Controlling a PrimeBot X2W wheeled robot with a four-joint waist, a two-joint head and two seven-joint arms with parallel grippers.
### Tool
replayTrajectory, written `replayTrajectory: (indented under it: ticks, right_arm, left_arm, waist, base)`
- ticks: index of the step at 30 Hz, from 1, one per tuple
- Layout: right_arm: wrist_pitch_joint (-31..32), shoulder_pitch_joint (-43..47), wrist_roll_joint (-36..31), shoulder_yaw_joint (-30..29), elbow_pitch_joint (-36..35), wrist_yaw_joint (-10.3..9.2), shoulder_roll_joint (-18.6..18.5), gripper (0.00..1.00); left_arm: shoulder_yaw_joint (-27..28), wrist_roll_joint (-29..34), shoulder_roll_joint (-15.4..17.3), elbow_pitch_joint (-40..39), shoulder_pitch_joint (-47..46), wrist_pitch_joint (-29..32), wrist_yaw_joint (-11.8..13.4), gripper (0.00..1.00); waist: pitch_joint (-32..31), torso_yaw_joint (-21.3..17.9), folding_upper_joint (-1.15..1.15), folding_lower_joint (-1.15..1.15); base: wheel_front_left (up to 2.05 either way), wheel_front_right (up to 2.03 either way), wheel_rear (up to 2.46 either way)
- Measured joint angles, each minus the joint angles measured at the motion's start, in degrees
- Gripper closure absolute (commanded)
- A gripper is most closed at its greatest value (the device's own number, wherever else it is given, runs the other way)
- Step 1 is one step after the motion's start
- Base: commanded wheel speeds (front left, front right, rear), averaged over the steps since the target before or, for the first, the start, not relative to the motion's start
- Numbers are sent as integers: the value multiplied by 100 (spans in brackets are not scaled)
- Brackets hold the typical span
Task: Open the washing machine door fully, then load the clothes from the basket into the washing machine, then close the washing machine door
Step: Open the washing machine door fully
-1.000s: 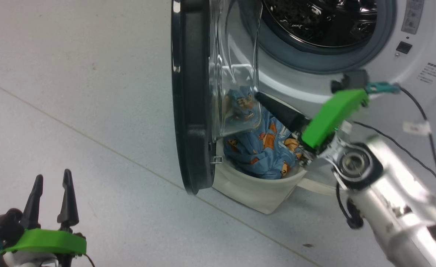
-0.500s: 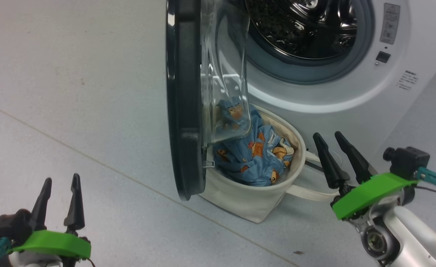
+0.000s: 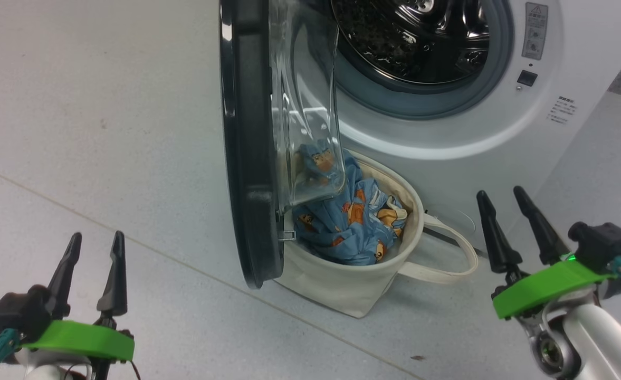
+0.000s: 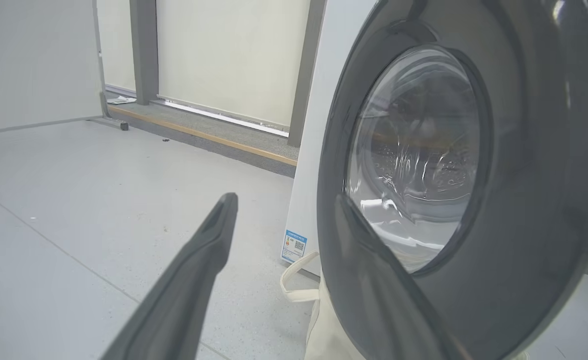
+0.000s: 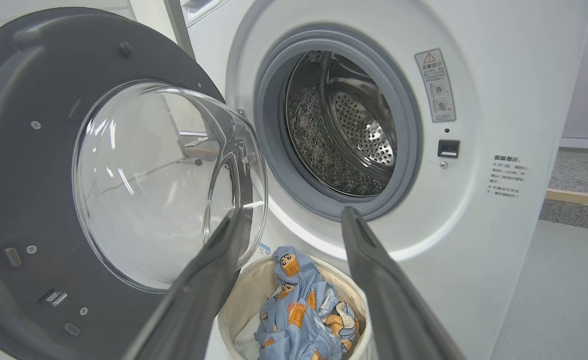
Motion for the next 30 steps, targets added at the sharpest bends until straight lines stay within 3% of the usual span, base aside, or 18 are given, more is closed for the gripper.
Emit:
replayTrajectory:
  ticks: [12,18,30]
  right_arm:
    - [0,56,-181,-368,1000,1,394,0]
    - [0,16,-263,-425,1366,1,445,0]
    - [0,-14,-348,-434,1475,1,609,0]
  left_arm:
    - [118,-165,82,-198,172,0,12,0]
    - [130,-126,34,156,170,0,30,0]
    - [57,-170,67,342,120,0,7,0]
  waist:
    - [-64,-28,0,0]
    - [-64,-54,0,0]
    - [-108,-121,0,0]
  base:
    - [0,0,0]
    - [0,0,0]
    - [0,0,0]
